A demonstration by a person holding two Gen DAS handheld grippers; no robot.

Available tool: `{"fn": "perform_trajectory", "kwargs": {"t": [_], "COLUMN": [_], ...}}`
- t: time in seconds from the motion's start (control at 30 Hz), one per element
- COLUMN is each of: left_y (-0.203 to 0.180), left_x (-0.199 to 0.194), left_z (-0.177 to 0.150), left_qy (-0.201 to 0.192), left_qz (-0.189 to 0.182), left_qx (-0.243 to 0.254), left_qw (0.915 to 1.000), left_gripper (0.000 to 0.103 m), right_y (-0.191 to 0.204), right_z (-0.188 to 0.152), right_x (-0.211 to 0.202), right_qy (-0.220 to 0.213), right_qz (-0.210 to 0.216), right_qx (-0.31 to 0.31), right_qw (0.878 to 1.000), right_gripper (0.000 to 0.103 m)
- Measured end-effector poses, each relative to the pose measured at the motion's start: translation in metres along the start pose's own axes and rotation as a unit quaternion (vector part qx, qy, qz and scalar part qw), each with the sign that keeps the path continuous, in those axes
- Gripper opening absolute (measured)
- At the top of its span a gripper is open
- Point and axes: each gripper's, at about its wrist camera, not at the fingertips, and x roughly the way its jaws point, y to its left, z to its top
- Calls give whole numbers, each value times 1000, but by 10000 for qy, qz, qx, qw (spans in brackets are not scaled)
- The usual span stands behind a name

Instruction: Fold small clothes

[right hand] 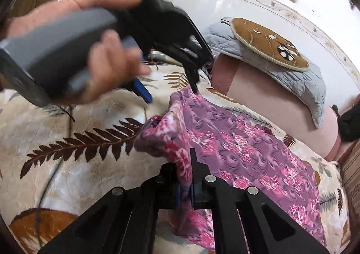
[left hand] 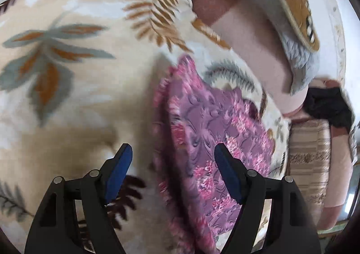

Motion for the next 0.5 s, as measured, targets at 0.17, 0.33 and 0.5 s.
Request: {"fn": "perform_trajectory", "kwargs": {"t": [0.17,0.33,0.5], "left_y": [-24,-43,-55], "left_x": [20,16,6], "left_z": [-4,-6,-7], "left_qy": [110,-180,-328], "left_qz": [167,539,655], "left_qx": [233,483,520], "left_qw": [9995,9972,9960], "left_gripper": [70,13,7], "right_y": [-15,-29,-45], "right_z": [-5,-14,-19], "right_x": [-3,-8,-18], "right_qy": [2,40,-53], "right_qz": [45,141,230], "right_qx": [289,819,1237], "right_qw": [9996,9965,9920], "right_gripper": [5,5,5]}}
